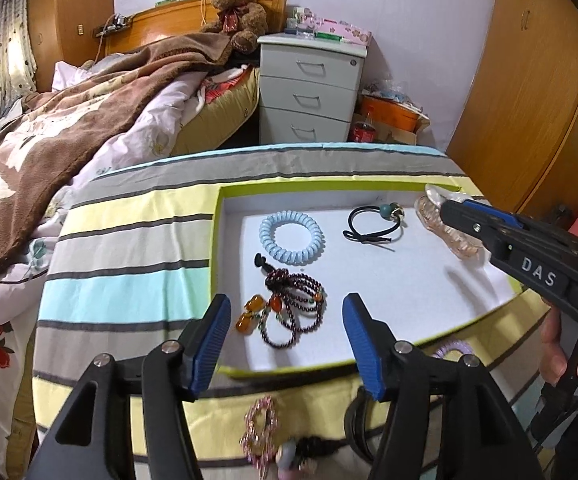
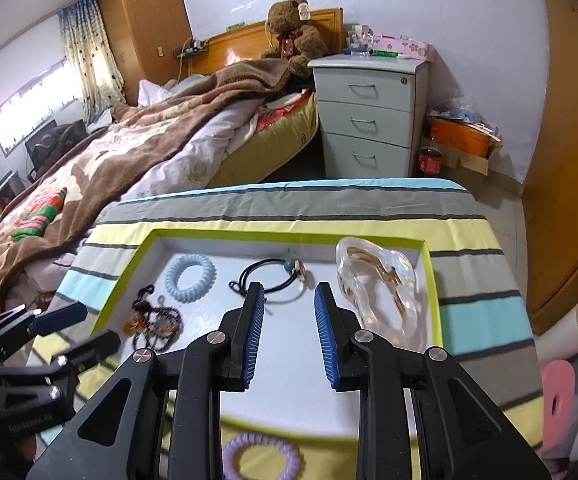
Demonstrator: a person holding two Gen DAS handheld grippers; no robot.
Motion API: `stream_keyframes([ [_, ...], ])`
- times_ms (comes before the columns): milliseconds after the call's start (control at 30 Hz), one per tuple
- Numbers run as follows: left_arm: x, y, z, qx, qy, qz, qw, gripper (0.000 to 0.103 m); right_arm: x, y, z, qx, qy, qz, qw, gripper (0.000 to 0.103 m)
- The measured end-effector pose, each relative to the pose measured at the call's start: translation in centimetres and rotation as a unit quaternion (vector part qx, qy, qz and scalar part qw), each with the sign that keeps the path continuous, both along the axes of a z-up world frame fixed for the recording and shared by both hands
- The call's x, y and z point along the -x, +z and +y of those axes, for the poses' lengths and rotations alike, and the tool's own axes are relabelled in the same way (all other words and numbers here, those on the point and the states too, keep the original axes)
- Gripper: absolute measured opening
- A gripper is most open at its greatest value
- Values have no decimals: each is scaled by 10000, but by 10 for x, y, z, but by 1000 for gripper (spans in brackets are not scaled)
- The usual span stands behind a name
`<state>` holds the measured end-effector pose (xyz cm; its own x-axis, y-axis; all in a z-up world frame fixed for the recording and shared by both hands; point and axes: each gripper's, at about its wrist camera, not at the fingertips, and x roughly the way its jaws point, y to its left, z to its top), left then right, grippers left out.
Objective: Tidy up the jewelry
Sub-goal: 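Grasp the purple coil hair tie with the right tool while the left moves toward the pink-ball tie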
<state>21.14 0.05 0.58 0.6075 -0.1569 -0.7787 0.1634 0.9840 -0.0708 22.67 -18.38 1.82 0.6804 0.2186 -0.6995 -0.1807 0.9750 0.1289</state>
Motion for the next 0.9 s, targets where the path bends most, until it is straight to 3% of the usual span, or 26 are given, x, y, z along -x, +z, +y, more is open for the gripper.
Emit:
stream_keyframes([
  [133, 17, 9, 8, 83, 123, -133, 9998, 61, 21, 3, -5, 27, 2, -113, 9999, 46],
  [500, 64, 10, 36, 298, 482, -216, 9982, 62, 65, -22, -16, 284, -9, 10, 9996, 46],
  [900, 93, -24, 73, 777, 724, 28, 9943, 70, 71, -59, -2, 705, 259, 436, 9962, 46],
])
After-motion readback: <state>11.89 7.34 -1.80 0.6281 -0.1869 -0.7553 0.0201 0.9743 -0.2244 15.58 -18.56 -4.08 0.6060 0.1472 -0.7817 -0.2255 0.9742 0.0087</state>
